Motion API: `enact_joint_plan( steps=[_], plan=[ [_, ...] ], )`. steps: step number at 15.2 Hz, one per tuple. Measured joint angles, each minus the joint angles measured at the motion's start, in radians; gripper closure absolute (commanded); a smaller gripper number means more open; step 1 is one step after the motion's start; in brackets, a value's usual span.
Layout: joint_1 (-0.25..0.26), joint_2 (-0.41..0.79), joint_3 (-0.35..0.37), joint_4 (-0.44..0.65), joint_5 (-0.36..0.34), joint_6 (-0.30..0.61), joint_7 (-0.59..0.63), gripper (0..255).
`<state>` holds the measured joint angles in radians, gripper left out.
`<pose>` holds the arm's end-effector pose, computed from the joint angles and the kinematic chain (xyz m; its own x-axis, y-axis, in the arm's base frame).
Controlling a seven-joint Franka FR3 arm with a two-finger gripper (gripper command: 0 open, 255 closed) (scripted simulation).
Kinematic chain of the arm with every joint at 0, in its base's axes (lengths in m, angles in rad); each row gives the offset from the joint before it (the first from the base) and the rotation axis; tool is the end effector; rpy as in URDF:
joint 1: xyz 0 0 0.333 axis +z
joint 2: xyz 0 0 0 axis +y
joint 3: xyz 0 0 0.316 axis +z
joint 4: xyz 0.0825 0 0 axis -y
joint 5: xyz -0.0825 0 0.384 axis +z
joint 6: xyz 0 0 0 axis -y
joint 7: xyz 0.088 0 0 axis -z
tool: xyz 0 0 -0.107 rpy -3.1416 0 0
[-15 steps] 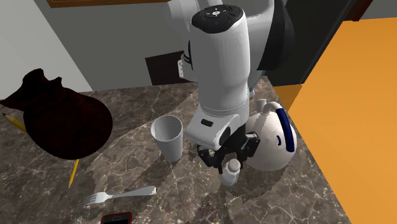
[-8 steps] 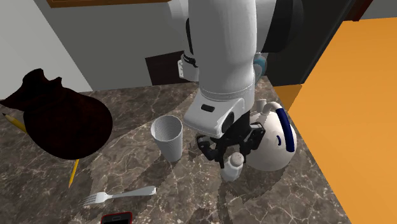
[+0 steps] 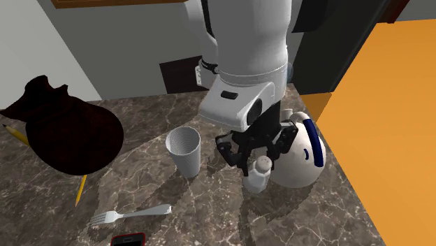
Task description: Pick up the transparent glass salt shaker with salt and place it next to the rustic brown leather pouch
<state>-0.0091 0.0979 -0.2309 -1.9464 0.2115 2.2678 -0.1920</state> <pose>0.5867 -0.1346 0.4548 0.9551 -0.1712 0.2420 -0.1453 -0.9819 -0.1212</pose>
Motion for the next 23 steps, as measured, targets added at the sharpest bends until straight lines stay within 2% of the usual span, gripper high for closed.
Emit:
enact_joint_plan(
  steps=[23],
  plan=[
    [-0.003, -0.04, -0.007, 0.261, -0.042, -0.297, 0.057, 255]
  ],
)
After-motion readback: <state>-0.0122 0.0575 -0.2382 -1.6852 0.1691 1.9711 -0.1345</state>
